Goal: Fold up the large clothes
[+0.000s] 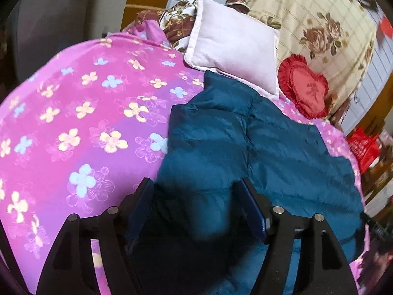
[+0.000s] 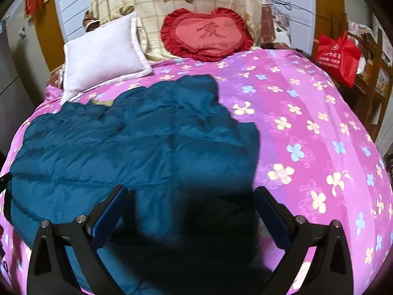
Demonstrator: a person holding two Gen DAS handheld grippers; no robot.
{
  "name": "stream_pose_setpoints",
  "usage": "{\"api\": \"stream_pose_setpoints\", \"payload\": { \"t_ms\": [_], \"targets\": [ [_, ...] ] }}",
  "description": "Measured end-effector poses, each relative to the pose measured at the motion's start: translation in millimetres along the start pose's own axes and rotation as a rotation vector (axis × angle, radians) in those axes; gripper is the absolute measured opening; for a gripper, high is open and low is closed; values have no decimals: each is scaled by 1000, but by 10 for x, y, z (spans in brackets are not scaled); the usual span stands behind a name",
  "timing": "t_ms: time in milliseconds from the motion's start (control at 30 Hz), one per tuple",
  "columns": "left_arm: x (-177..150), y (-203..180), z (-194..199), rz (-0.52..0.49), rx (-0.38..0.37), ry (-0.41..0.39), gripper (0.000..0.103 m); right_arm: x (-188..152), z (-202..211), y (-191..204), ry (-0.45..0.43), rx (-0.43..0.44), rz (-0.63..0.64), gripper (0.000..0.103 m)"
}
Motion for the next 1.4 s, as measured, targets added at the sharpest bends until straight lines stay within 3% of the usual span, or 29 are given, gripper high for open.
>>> {"api": "stream_pose_setpoints", "payload": {
  "t_ms": [167, 467, 633, 733, 767, 867, 933, 1000, 1033, 1133, 1267, 1400],
  "targets": [
    [-91, -14, -179, 53, -62, 59, 61, -26, -137, -324, 34, -18, -77, 103],
    [-277, -18, -423, 145, -146, 154, 76, -148, -568, -496, 148, 142, -252, 103],
    [-308, -137, -452, 70, -147, 133, 86, -205, -774, -399, 187, 229, -273, 103],
    [-324, -206, -471, 38, -141, 112, 85, -201, -810, -328, 183, 233, -252, 103],
    [-329, -233, -464, 31, -149, 108, 81, -203, -814, -258, 194, 246, -240, 103],
    [-326, -289, -405, 25, -176, 94, 51, -190, -762, -60, 178, 264, -181, 95],
    [-281, -360, -268, -16, -172, 64, 21, -170, -684, 46, 160, 271, -153, 71],
    [-233, -396, -107, -64, -160, 46, 9, -125, -576, 124, 142, 251, -121, 55],
    [-212, -420, 11, -80, -154, 37, 6, -103, -506, 161, 134, 239, -99, 47],
    [-177, -403, 306, -74, -159, 30, 4, -20, -211, 207, 102, 254, -72, 40],
    [-234, -356, 765, -46, -191, 53, 4, 11, 241, 231, 69, 306, -80, 39],
    [-468, -309, 1288, -101, -180, 88, 4, -232, 788, 188, 85, 348, -81, 39]
  ]
}}
Point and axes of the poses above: each gripper's, at about its wrist camera, not at the fingertips, and z roughly against the way its jaws point, y to its left, x to its top, the point moved 9 cm from there along -z, roughly the way its jaws point, and after that the axes turned 12 degrees about -y, right-handed, at the moved point
